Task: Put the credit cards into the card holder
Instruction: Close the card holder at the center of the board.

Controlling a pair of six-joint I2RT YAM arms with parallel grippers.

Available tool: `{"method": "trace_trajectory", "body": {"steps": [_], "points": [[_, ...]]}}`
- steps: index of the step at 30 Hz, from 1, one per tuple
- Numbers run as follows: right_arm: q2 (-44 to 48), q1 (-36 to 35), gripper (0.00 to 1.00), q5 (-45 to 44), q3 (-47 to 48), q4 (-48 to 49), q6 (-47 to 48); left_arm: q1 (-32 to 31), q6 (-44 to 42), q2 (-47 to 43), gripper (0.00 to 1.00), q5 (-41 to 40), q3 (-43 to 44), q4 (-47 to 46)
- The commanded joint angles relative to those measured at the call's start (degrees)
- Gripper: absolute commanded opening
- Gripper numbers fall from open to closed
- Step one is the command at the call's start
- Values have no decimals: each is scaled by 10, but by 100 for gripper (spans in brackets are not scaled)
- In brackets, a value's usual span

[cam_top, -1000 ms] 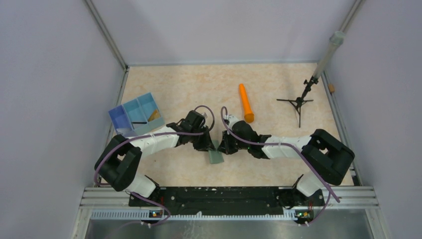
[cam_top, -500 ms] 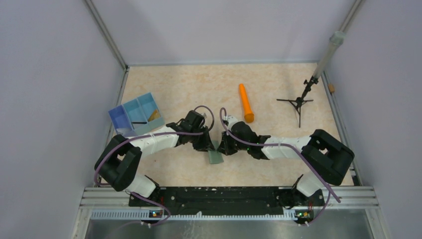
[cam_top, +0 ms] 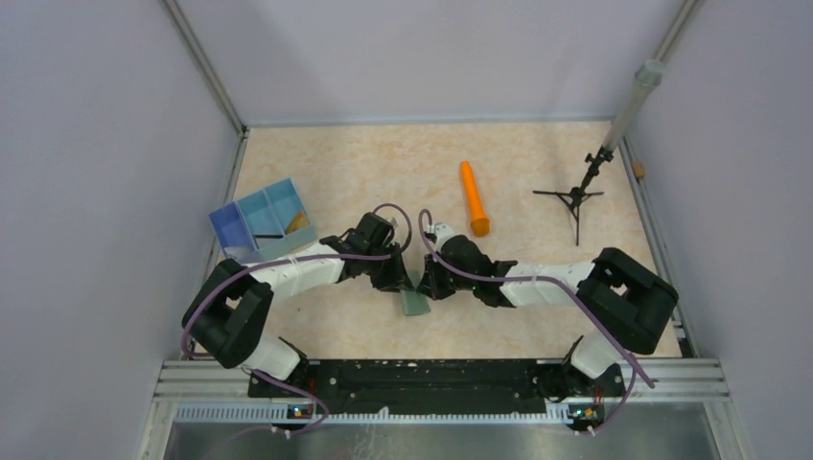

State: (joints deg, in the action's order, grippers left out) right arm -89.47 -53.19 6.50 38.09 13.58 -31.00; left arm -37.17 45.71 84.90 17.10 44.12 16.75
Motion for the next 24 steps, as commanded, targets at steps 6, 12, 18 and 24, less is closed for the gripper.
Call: {"method": "trace_trajectory", "body": {"steps": [6, 12, 18, 24], "points": [[-18, -35, 0, 4, 46, 7, -1, 2, -7, 8, 0, -18, -16, -3], [-21, -52, 0, -7, 59, -2, -13, 2, -1, 6, 0, -22, -20, -8], [-20, -81, 0, -41, 68, -33, -28, 2, 21, 6, 0, -20, -26, -29], [-31, -108, 0, -60, 68, -27, -38, 5, 47, 3, 0, -21, -41, -58]]}}
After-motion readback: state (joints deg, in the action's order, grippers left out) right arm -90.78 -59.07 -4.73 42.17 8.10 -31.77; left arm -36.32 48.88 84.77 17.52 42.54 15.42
